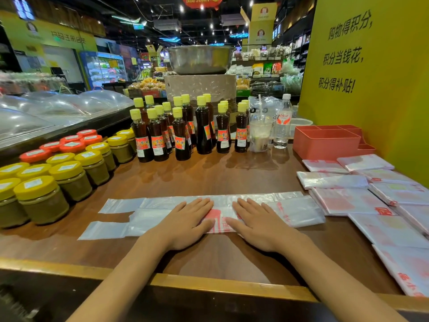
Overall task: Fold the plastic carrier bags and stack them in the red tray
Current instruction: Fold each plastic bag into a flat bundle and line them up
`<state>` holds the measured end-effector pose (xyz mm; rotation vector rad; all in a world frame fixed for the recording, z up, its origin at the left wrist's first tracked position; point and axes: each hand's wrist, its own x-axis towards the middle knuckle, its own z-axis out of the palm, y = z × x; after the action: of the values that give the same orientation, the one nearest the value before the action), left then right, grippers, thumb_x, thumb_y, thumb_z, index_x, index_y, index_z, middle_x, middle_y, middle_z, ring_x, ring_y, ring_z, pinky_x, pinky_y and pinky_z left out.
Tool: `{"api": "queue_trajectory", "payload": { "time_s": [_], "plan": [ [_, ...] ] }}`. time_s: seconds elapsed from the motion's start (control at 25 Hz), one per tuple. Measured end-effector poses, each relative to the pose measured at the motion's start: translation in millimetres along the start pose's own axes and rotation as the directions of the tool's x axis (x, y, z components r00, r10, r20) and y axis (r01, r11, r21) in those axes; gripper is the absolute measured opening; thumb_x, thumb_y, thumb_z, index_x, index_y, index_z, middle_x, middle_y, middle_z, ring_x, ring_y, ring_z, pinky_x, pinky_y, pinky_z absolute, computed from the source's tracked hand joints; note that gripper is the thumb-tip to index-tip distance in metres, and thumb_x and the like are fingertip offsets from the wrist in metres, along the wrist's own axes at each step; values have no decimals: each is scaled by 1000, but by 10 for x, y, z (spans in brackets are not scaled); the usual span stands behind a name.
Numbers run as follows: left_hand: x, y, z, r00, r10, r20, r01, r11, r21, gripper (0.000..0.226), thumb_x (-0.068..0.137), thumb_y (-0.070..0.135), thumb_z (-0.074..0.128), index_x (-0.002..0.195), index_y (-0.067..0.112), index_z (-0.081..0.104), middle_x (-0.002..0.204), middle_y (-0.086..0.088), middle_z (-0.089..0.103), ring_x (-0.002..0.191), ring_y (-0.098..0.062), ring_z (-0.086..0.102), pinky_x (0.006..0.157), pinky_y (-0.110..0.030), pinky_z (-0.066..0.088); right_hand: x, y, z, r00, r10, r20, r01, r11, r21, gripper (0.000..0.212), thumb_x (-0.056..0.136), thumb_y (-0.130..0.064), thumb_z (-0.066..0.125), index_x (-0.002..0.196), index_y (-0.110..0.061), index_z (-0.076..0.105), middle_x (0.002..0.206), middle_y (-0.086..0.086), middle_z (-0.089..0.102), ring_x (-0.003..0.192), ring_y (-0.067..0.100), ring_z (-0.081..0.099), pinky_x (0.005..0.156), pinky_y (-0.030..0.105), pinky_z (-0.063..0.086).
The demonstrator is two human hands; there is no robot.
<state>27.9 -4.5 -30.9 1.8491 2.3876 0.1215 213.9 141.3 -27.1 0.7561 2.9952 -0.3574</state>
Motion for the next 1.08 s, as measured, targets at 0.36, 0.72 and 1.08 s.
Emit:
{"api": "queue_trajectory", "payload": {
  "time_s": [0.36,0.72,1.08],
  "plan": [
    [-77,-251,-32,991,-130,11,130,990,-45,112,63,90,-13,159,34,0,166,13,-4,152,-6,-4,123,-37,-2,-93,477,-112,961,277,15,-277,961,-13,77,101,-66,15,161,-21,-5,168,4,-13,154,22,-13,125,44,-6],
    [-103,-410,-61,967,-250,48,254,964,-84,76,93,72,9,159,35,3,166,14,-3,152,-6,-4,124,-40,-5,-121,617,-111,928,372,-22,-372,928,4,85,98,-70,14,161,-15,-5,168,4,-12,154,18,-12,124,45,-9],
    [-55,-626,6,855,-518,-11,517,854,-55,59,106,50,12,160,29,2,168,2,-5,154,-20,-3,124,-48,1,-135,552,-109,910,410,-60,-407,912,55,84,100,-64,21,161,-11,-1,169,7,-8,155,19,-10,121,46,-11]
  ]
}}
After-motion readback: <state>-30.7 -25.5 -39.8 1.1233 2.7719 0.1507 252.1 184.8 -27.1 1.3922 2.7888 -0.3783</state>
